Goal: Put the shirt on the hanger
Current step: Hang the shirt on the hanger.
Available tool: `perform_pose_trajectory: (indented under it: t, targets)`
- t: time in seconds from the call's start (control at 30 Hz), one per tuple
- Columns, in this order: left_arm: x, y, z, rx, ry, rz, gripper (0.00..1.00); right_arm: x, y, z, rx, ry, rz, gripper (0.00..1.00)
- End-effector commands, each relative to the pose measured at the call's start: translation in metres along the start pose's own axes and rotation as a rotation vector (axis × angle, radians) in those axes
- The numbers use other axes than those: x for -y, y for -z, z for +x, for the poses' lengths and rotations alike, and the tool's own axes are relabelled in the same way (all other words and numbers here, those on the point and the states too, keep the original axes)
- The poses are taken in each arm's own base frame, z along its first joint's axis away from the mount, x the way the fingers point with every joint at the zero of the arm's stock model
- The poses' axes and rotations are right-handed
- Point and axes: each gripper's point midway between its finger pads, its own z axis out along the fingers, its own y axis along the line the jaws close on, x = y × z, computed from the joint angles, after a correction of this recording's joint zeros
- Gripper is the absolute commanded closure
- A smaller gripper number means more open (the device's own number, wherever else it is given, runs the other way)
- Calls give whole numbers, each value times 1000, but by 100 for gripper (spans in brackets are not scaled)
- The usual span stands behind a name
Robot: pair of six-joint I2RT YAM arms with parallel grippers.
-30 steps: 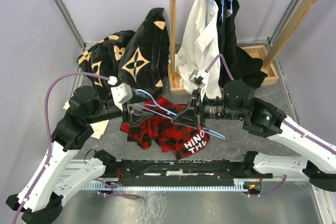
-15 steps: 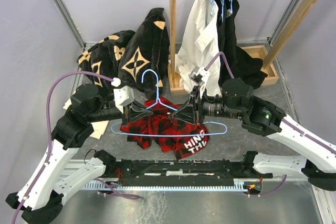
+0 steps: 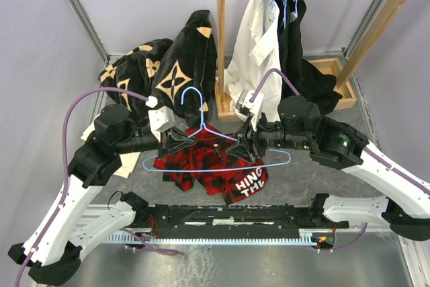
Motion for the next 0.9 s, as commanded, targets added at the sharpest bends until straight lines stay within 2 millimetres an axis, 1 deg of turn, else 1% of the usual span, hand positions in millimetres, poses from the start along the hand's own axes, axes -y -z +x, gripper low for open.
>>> perform_pose_trajectory:
  t: [0.0, 0.1, 0.17, 0.3, 0.4, 0.57, 0.7, 0.73, 0.77, 0.87]
  targets:
    - [-1, -2, -4, -9, 35, 5, 97, 8, 7, -10, 18, 165, 24, 41]
    - [-2, -5, 0, -25, 54, 9, 97, 9, 9, -8, 7, 194, 23, 38]
    - [-3, -6, 2, -31, 60, 13, 97, 5, 10, -4, -12, 212, -2, 38]
    - [-2, -7, 2, -35, 55, 23, 97, 0, 4, 5, -54, 221, -52, 38]
    - [-2, -8, 2, -36, 55, 35, 97, -3, -1, 7, -69, 215, -71, 40]
    - [-2, -9, 3, -39, 50, 40, 97, -4, -10, 8, -87, 191, -86, 48]
    - [-1, -7, 3, -34, 36, 34, 97, -1, -17, 7, -84, 160, -67, 61]
    - [0, -6, 4, -33, 28, 32, 97, 2, -19, 5, -79, 138, -44, 63]
    - [-1, -5, 4, -32, 25, 27, 97, 3, -19, 4, -78, 122, -34, 63]
    - [-1, -3, 2, -26, 5, 16, 97, 6, -21, -3, -66, 37, 8, 51]
